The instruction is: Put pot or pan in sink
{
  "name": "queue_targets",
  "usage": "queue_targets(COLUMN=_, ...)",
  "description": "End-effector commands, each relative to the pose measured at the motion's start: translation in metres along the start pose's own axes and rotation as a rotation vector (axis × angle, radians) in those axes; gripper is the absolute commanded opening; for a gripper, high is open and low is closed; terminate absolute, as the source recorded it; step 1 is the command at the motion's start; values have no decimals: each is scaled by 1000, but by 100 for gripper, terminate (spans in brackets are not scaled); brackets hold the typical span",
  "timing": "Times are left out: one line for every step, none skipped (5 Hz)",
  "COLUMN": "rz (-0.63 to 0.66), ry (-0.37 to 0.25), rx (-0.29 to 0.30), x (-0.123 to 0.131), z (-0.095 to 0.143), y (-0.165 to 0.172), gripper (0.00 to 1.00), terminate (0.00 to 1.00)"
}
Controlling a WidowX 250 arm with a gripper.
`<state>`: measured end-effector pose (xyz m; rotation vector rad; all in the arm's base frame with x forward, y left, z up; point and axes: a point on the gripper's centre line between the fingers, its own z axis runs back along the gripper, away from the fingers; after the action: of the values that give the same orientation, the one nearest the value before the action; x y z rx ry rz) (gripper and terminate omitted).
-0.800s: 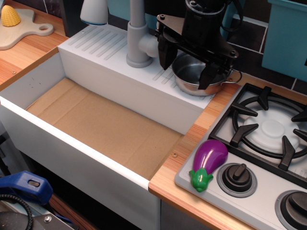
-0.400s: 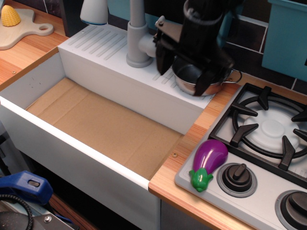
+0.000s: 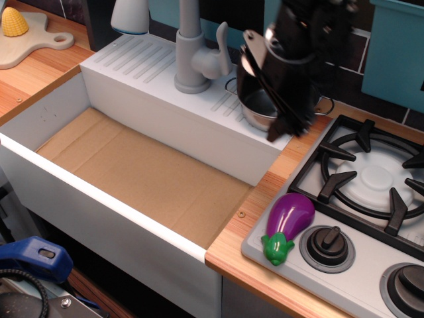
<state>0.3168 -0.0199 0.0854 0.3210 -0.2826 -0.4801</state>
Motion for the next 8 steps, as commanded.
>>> queue_targets(rz=-79, ry=-91, rx=-20, x=24, z=-3, y=24, gripper=100, terminate=0)
queue_targets(rz=-150, ry=-135, rx=-76, x=37, z=-16, y=36, gripper=100, terminate=0)
queue_targets(rz=-145, ry=-156, rx=-132, x=43, z=-27, y=39, gripper=100, terminate=0)
queue_targets(rz=-115, ry=-164, rx=-163, x=42, z=-37, y=32, gripper=100, terminate=0)
queue_targets(rz=-111, ry=-178, rx=-171, x=39, z=-44, y=28, gripper=100, terminate=0)
queue_targets(rz=-102, ry=-198, rx=-165, x=45, z=-52, y=26, gripper=100, terminate=0)
queue_targets(rz=-106, ry=-195, rx=-167, x=46, z=-62, y=24, gripper=100, terminate=0)
queue_targets(rz=-87, ry=-170, rx=-183, x=44, z=-69, y=21, gripper=100, terminate=0)
